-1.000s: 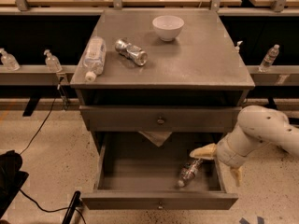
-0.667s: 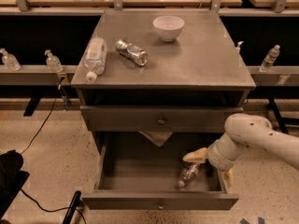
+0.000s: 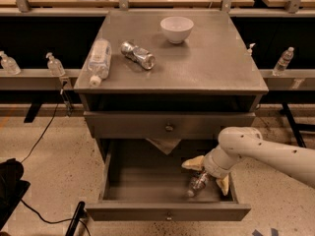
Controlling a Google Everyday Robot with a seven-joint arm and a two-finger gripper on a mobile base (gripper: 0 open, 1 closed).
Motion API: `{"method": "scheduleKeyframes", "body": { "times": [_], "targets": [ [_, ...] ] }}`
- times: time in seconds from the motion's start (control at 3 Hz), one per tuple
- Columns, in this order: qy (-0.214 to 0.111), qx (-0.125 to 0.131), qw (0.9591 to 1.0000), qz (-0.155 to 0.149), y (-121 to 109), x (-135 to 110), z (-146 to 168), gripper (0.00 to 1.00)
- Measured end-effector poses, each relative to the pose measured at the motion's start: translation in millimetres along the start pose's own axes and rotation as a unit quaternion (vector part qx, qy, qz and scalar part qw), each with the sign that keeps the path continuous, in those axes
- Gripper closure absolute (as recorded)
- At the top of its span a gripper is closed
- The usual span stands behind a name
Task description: Pick water bottle from middle drawer and place on counter
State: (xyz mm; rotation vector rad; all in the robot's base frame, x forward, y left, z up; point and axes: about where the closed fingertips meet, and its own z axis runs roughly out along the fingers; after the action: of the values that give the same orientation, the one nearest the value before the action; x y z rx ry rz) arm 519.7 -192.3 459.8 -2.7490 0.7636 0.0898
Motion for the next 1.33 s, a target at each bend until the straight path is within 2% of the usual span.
{"method": "scheduleKeyframes", "body": {
  "times": [0.33, 0.67, 1.0, 1.33],
  "targets": [
    [0.019, 0.009, 0.9997, 0.015, -7.1, 11.7, 25.4, 0.00],
    [0.035, 0.008, 0.9992, 0.017, -7.9, 22.0, 50.9, 0.00],
    [0.042, 0.004, 0.9990, 0.014, -13.1, 28.4, 74.5, 0.17],
    [0.041, -0.001, 0.9990, 0.016, -16.5, 32.9, 93.6, 0.45]
  ]
}}
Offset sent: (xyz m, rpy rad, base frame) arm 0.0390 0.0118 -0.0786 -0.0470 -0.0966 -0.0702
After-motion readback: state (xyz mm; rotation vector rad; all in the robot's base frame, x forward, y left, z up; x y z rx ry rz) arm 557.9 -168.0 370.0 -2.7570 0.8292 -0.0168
